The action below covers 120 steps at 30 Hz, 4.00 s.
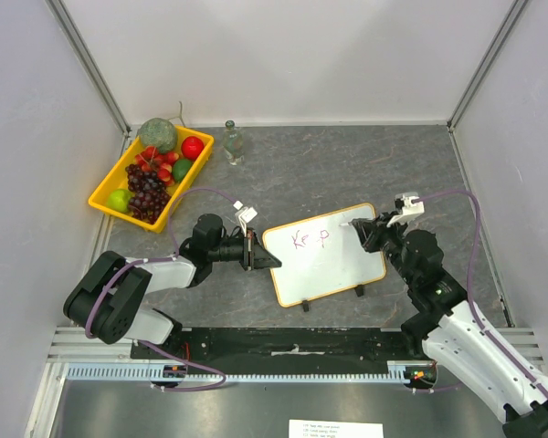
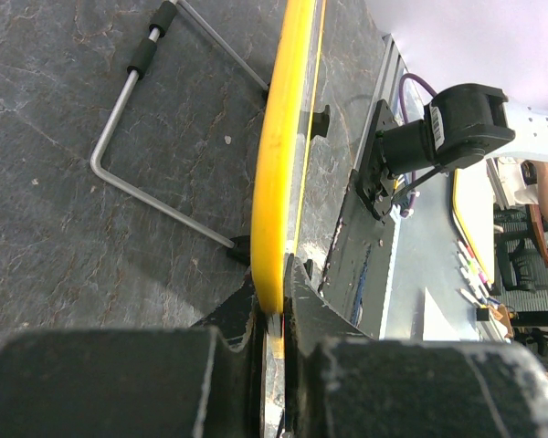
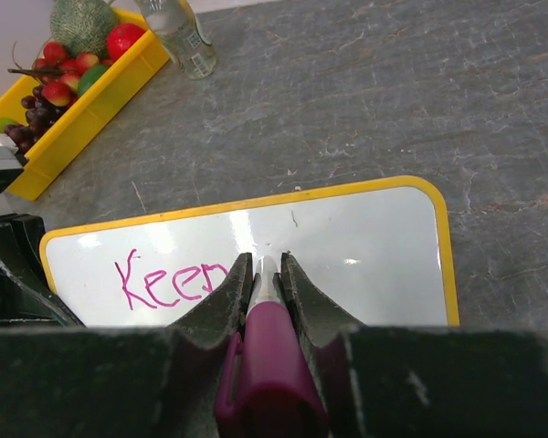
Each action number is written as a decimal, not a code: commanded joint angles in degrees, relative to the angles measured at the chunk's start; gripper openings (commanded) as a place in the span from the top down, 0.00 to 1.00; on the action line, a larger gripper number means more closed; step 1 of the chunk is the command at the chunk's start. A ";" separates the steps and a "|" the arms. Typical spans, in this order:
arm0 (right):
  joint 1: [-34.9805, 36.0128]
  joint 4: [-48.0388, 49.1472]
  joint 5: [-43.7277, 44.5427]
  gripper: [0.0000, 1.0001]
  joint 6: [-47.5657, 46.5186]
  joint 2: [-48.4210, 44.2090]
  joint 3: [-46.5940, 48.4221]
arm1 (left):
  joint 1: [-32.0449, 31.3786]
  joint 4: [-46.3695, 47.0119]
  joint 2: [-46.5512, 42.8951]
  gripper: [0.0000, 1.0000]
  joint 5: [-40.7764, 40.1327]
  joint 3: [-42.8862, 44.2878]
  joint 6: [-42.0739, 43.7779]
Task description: Write a sentence on the whiteboard
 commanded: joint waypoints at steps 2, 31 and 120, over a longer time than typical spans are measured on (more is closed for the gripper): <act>-0.58 -1.24 -1.60 1.00 -0.91 0.01 2.34 | -0.12 -5.24 0.84 0.98 -5.73 -0.71 7.18; -0.58 1.57 -3.18 1.00 -2.23 3.70 0.67 | -0.12 -5.16 0.92 0.98 -5.91 -0.71 7.27; -0.49 -3.00 -4.94 1.00 1.63 1.77 -0.74 | -0.12 -5.60 0.66 0.98 -5.91 -0.71 7.35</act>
